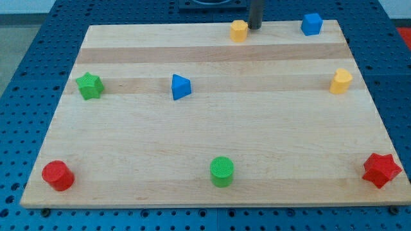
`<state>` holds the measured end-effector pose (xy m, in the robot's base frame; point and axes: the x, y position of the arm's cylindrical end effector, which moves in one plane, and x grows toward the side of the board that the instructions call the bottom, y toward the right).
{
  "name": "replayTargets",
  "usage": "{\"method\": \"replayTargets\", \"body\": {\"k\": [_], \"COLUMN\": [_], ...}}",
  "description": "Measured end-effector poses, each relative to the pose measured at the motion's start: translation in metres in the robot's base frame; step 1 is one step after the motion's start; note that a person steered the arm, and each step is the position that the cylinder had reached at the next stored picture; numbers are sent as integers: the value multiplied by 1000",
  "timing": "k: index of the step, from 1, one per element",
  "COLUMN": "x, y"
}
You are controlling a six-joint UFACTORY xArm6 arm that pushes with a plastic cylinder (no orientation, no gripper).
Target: Push the yellow hexagon towards the blue triangle
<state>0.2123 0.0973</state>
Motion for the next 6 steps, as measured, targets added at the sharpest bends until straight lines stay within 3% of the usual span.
{"method": "replayTargets", "body": {"k": [3, 6], "x": [-4, 42], "y": [-28, -74]}}
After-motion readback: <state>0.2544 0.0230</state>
